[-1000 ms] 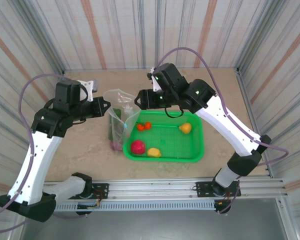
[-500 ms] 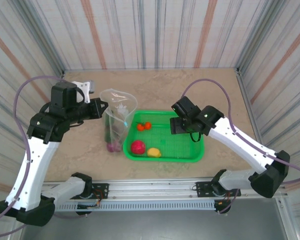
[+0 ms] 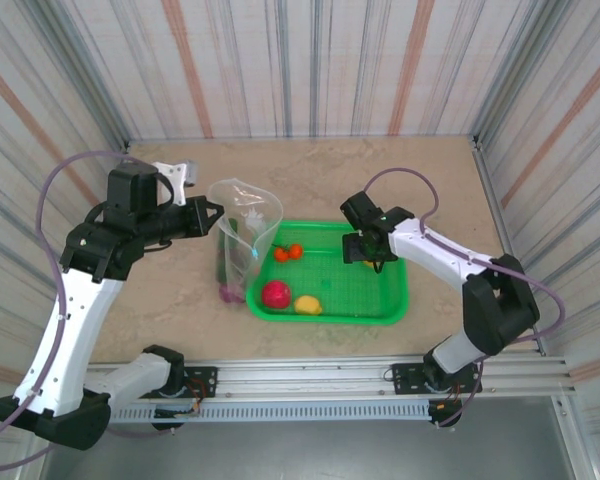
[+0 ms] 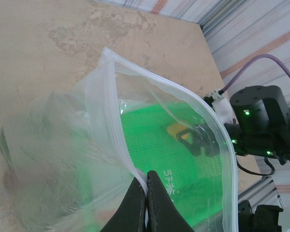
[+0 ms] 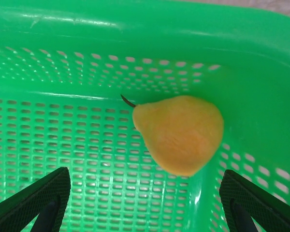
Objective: Place the food in the zip-top bag and seal the zipper
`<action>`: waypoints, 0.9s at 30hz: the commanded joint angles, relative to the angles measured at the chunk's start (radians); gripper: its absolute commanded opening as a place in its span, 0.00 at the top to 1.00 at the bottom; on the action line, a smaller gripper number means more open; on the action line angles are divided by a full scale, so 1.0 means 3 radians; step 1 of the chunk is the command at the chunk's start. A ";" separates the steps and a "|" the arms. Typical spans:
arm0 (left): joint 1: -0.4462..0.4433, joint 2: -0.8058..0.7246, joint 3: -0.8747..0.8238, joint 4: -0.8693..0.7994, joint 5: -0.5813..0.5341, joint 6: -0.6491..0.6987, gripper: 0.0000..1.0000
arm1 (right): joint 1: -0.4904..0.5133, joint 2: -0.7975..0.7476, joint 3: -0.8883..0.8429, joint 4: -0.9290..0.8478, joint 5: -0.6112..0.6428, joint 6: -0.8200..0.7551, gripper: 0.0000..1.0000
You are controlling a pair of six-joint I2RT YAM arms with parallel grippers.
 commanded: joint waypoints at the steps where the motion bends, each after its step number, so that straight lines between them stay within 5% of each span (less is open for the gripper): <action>1: 0.0025 -0.0006 -0.0028 0.0109 0.0092 0.0053 1.00 | -0.0061 0.0163 0.0047 0.0085 0.0074 -0.0104 0.16; 13: 0.0025 0.0043 -0.0027 0.0115 0.0104 0.0059 1.00 | -0.0164 0.0460 0.0091 0.0138 -0.0062 -0.0202 0.19; 27: 0.0025 0.0124 0.0002 0.0124 0.0128 0.0051 1.00 | -0.0179 0.0648 0.0209 0.0167 -0.0147 -0.0256 0.50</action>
